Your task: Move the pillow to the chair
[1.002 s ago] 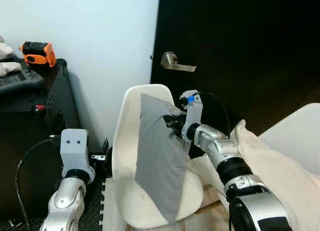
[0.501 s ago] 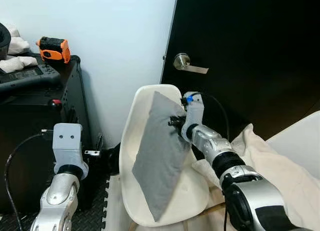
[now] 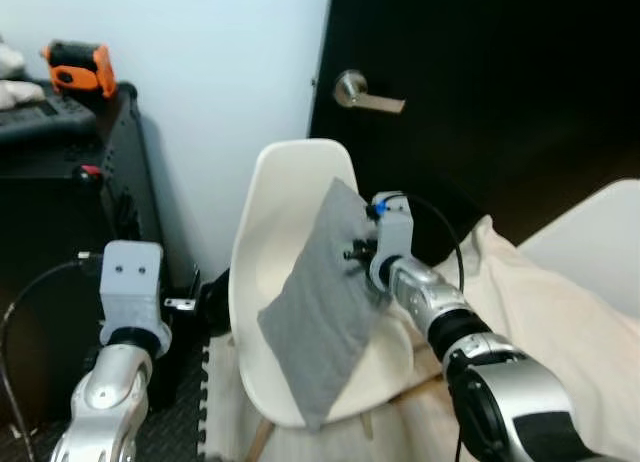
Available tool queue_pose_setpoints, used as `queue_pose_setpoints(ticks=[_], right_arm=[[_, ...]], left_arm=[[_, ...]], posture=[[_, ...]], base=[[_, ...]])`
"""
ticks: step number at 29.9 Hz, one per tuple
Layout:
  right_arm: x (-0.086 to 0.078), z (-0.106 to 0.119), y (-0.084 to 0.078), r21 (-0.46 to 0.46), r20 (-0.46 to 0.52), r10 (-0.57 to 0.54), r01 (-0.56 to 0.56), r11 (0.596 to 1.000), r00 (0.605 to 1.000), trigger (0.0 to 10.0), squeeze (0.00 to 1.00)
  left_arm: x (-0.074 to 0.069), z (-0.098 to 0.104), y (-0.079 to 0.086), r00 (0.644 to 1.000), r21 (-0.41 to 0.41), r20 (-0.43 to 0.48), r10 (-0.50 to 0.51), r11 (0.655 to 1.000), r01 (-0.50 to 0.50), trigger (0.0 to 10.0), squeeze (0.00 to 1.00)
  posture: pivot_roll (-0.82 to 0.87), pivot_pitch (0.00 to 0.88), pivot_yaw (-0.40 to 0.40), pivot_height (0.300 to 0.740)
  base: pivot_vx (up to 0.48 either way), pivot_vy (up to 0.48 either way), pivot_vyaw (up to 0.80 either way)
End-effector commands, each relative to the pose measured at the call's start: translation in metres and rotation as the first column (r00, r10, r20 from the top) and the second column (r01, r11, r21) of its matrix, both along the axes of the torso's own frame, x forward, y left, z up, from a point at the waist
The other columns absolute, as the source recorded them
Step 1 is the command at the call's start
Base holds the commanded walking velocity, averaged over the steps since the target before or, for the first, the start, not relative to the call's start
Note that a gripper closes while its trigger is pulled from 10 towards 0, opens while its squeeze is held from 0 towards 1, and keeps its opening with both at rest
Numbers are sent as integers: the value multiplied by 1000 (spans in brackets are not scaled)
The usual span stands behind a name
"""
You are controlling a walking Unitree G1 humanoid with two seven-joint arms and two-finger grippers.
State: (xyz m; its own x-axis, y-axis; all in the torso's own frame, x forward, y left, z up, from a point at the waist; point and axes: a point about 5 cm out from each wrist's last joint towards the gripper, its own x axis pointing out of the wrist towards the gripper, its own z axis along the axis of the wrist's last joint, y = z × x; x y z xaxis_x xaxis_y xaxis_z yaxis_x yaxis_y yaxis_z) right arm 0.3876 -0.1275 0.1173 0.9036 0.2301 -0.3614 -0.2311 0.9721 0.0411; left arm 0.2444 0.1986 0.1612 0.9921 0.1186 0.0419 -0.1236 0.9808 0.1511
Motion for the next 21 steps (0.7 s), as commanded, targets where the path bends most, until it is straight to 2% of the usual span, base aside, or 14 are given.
queue_pose_setpoints(ticks=[1,12,14,15,16,18,20,21], right_arm=[[-16,-33,-1,-53,-137,-9,2,999,991,10000,0],[-25,-49,-3,-113,-225,-43,17,993,973,10000,0],[-30,-56,6,29,-305,-28,38,999,952,10000,0],[-30,-56,6,29,-305,-28,38,999,952,10000,0],[-32,-57,12,99,-331,-3,38,994,944,10000,0],[-32,-57,12,99,-331,-3,38,994,944,10000,0],[-31,-53,19,204,-333,12,59,977,943,10000,0],[-31,-53,19,204,-333,12,59,977,943,10000,0]], left_arm=[[-3,-1,1,1000,13,-20,-4,1000,5,10000,0],[-5,1,2,999,23,-32,-1,1000,2,10000,0],[-5,1,1,999,27,-38,-3,1000,4,10000,0],[-5,1,1,999,27,-38,-3,1000,4,10000,0],[-6,1,0,999,29,-39,-4,1000,5,10000,0],[-6,1,0,999,29,-39,-4,1000,5,10000,0],[-6,3,0,999,34,-35,1,999,0,10000,0],[-6,3,0,999,34,-35,1,999,0,10000,0]], posture=[[123,130,-129,615],[129,140,-136,585],[131,140,-139,580],[131,140,-139,580],[130,142,-138,580],[130,142,-138,580],[129,141,-142,580],[129,141,-142,580]], base=[[0,0,0],[0,0,0],[0,0,0],[0,0,0],[0,0,0],[0,0,0],[0,0,0],[0,0,0]])
